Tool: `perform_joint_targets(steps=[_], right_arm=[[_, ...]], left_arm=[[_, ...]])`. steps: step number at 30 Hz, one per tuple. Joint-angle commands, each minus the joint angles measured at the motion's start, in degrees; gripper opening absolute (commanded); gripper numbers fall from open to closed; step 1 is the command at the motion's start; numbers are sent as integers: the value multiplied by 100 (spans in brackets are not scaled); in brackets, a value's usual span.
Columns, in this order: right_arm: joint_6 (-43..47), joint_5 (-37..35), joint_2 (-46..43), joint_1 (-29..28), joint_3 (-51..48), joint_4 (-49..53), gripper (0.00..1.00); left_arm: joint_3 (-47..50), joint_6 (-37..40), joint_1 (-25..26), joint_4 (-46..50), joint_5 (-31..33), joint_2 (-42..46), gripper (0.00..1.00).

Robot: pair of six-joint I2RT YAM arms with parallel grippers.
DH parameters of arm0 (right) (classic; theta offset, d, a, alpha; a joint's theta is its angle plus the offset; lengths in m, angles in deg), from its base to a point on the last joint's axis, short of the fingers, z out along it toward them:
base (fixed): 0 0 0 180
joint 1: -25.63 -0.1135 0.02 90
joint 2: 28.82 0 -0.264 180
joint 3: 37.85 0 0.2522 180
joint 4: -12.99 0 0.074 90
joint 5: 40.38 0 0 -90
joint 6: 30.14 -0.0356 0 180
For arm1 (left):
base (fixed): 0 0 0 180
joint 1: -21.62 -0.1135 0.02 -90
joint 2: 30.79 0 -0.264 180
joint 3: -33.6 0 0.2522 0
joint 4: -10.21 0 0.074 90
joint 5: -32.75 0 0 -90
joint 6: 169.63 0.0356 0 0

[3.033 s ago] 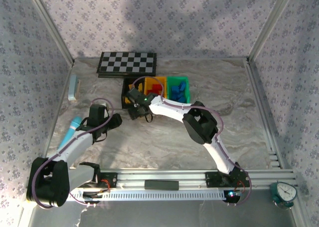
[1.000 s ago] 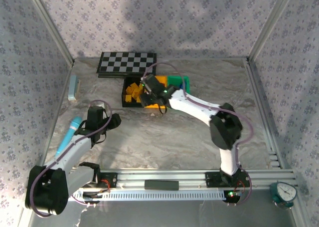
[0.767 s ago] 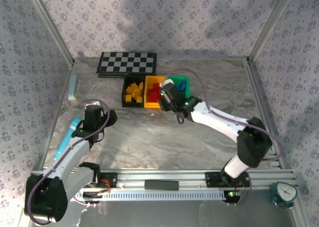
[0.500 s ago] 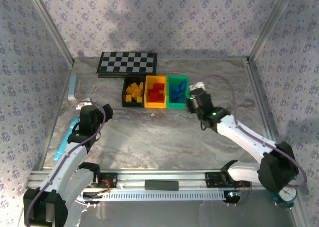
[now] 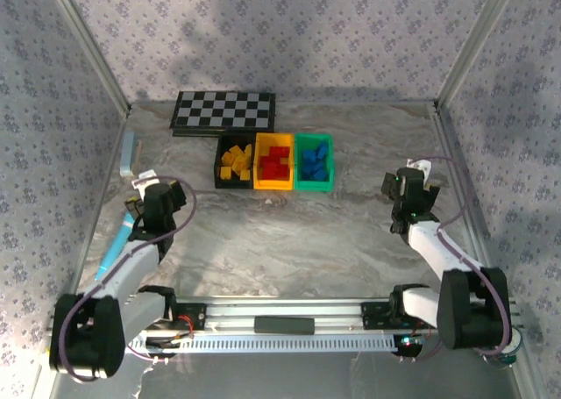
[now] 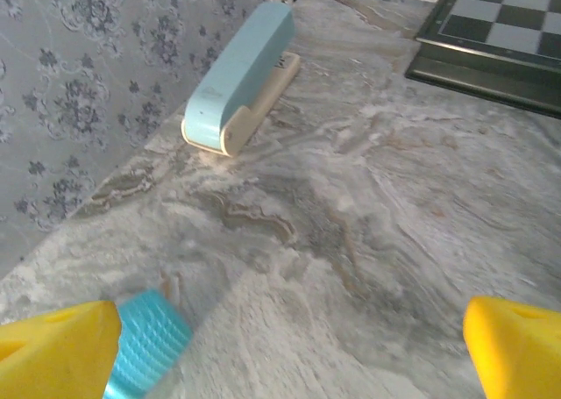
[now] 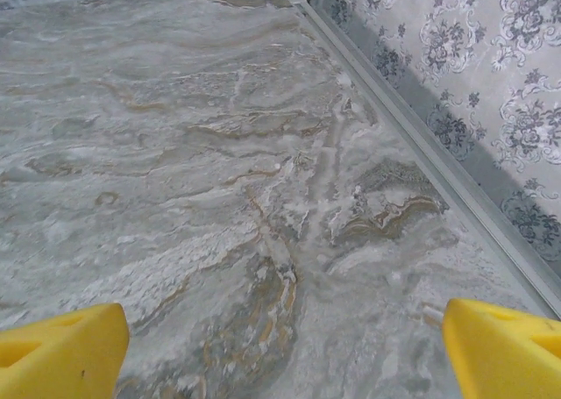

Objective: Sort the legos into containers by color
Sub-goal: Reset both arms

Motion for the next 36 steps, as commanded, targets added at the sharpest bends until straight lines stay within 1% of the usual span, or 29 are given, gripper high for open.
perform_joint_targets(steps=[1, 3, 5, 6, 8, 10, 11, 14, 15, 17, 18, 19, 21, 24, 25, 26, 27, 28, 29, 30, 33, 36], right_arm=[[358, 333, 343, 66, -169, -1225, 94], [472, 647, 549, 140, -236, -1514, 94], [786, 1292, 733, 227, -342, -1893, 94], [969, 1610, 812, 249, -437, -2104, 100], [1116, 2000, 1018, 247, -568, -2440, 100], [1198, 2023, 1154, 210, -556, -2535, 100], [1233, 2073, 1164, 205, -550, -2509, 100], [1302, 2159, 1204, 186, -662, -2772, 100], [1331, 2245, 1279, 204, -671, -2852, 100], [1357, 2322, 1585, 215, -442, -2731, 100], [1289, 2309, 1678, 287, -233, -2415, 100], [1173, 2504, 1770, 404, -68, -2226, 100], [1108, 2692, 1749, 524, -110, -2287, 100], [1148, 2579, 1751, 452, -112, -2285, 100], [1193, 2555, 1728, 413, -199, -2421, 100], [1250, 2611, 1756, 399, -470, -2892, 100], [1223, 2595, 1910, 407, -728, -3602, 100], [1207, 2499, 1941, 377, -804, -3734, 100], [1209, 2400, 1830, 358, -599, -3105, 100], [1140, 2487, 1905, 442, -610, -3313, 100], [1157, 2391, 1893, 389, -631, -3329, 100], [1132, 2492, 1884, 443, -601, -3239, 100]], left_arm=[[117, 653, -182, -1417, -151, -543, 100], [96, 907, -222, -1898, -265, -1064, 100], [-73, 1097, -246, -2190, -261, -1629, 100], [-218, 1113, -247, -2127, -253, -1761, 100], [-339, 1170, -294, -2119, -591, -1931, 100], [-290, 1147, -298, -2407, -881, -2038, 100], [-184, 1153, -312, -2804, -1023, -2189, 100], [-82, 1280, -366, -3486, -1527, -2784, 100], [-54, 1266, -427, -3603, -1687, -2844, 100], [-104, 1234, -480, -3389, -1791, -2802, 100], [-97, 1235, -489, -3469, -1792, -2824, 100], [-116, 1231, -485, -3370, -1806, -2795, 100], [-117, 1234, -488, -3404, -1816, -2808, 100], [-127, 1227, -501, -3371, -1845, -2796, 100], [-122, 1228, -507, -3383, -1841, -2804, 100], [-115, 1234, -505, -3382, -1844, -2800, 100], [-118, 1234, -499, -3382, -1844, -2799, 100], [-129, 1233, -501, -3382, -1845, -2801, 100], [-122, 1230, -502, -3382, -1842, -2802, 100], [-130, 1235, -501, -3378, -1842, -2801, 100], [-126, 1226, -504, -3378, -1843, -2807, 100], [-122, 1229, -503, -3378, -1837, -2802, 100]])
